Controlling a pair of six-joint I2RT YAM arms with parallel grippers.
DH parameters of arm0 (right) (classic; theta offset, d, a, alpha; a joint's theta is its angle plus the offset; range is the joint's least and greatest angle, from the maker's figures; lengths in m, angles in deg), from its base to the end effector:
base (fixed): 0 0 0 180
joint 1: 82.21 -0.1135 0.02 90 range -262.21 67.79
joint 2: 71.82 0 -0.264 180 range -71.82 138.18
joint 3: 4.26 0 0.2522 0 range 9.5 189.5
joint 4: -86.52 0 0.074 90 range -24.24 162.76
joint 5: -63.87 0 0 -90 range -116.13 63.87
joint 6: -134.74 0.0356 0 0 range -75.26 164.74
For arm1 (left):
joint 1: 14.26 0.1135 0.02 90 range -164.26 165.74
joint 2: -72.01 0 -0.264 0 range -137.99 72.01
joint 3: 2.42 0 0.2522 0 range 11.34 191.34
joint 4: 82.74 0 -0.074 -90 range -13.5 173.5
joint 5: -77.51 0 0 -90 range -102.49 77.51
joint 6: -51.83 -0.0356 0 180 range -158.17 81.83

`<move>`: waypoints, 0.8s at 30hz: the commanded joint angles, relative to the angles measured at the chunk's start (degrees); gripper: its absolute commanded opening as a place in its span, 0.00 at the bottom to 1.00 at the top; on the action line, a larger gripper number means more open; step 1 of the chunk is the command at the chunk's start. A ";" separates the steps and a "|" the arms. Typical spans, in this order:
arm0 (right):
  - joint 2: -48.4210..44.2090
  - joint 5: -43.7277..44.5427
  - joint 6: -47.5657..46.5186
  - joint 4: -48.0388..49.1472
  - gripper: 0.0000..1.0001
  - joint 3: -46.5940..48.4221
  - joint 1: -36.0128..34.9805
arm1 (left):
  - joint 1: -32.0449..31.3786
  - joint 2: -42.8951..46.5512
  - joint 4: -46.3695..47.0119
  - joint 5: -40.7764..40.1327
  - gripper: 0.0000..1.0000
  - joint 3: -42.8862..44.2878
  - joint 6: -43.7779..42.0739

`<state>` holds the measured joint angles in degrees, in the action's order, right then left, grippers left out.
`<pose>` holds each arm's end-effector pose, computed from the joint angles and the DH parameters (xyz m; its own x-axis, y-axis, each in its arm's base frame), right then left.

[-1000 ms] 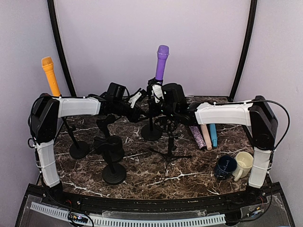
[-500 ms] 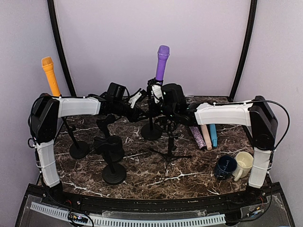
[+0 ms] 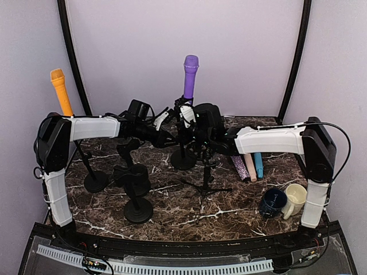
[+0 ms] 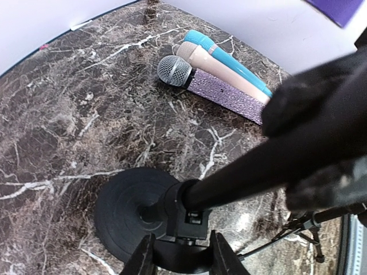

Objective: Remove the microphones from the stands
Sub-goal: Unscrew the microphone stand with the microphone at the center of the board.

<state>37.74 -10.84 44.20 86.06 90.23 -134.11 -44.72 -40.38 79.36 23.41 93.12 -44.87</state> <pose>0.2889 0.3533 0.2677 -0.1595 -0.2182 -0.9628 -0.6038 0.7931 -0.0797 0.3742 -0.2443 0.2259 -0.3916 0.3399 -0.8550 0.8776 0.4172 -0.2361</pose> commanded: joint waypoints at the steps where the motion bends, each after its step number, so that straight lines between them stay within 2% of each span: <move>1: -1.80 -0.61 -2.52 1.25 0.00 -0.90 -1.19 | 0.07 -1.62 -5.87 7.08 0.01 2.73 3.23; 6: -2.06 -0.52 -2.72 1.44 0.00 -1.18 -1.27 | 1.14 -2.86 -6.77 10.66 0.00 4.12 6.23; 12: -2.13 -0.44 -2.64 1.55 0.00 -1.28 -1.54 | 1.63 -3.47 -8.47 10.29 0.00 5.27 6.39; 14: -2.30 -0.26 -2.11 1.60 0.00 -1.32 -1.54 | 1.63 -3.28 -9.18 8.84 0.05 5.77 5.63; 16: -2.48 -0.11 -1.50 1.80 0.00 -1.56 -1.54 | 1.63 -2.89 -10.18 6.23 0.15 6.82 4.13; 17: -2.68 -0.02 -1.22 1.89 0.00 -1.73 -1.58 | 1.63 -2.62 -11.02 4.12 0.27 7.30 2.96; 19: -3.00 0.29 -0.84 2.15 0.00 -2.13 -1.56 | 1.63 -2.12 -12.22 1.52 0.41 8.79 1.03; 20: -3.11 0.34 -0.65 2.24 0.00 -2.27 -1.60 | 1.63 -1.94 -12.52 0.83 0.45 9.68 0.44; 22: -3.26 0.49 -0.46 2.43 0.00 -2.54 -1.57 | 1.56 -1.18 -12.63 -0.82 0.62 10.24 -1.58; 24: -3.25 0.47 -0.35 2.43 0.00 -2.59 -1.54 | 1.54 0.05 -11.97 -1.27 0.69 9.51 -3.79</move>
<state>36.82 -10.62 43.50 87.11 88.72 -134.53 -43.10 -43.47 69.09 25.72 101.68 -43.74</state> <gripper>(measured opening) 0.101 0.627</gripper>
